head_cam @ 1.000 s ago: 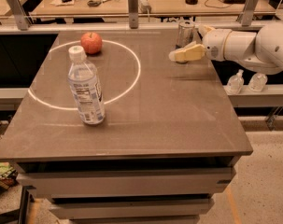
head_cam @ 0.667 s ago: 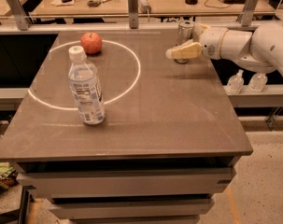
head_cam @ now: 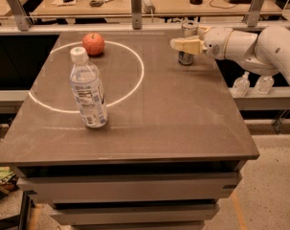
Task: Move redbull can near blue plastic bottle
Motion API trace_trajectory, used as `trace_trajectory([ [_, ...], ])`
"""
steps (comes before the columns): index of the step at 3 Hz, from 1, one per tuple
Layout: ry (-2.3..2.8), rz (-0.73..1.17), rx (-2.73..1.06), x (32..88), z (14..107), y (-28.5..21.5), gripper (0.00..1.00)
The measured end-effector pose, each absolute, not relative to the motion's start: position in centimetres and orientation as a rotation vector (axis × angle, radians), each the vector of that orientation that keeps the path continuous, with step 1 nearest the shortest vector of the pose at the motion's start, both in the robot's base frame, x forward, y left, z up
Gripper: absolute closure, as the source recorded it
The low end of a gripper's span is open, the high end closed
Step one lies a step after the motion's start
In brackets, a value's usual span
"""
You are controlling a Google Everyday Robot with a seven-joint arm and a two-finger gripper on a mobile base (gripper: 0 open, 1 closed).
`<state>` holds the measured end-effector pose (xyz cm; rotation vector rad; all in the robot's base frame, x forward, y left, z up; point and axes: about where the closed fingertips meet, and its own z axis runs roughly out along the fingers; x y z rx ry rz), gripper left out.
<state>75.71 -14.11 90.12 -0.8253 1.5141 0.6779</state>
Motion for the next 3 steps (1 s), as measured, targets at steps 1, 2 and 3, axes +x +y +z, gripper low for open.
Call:
trace_trajectory([
  [1,1.509,0.683,-0.822,75.3,90.2,-14.7,0.65],
  [2,1.488,0.725,-0.786,73.9,91.6,-14.7,0.88],
  [3,1.465,0.786,-0.814,70.4,93.4,-13.4,1.00],
])
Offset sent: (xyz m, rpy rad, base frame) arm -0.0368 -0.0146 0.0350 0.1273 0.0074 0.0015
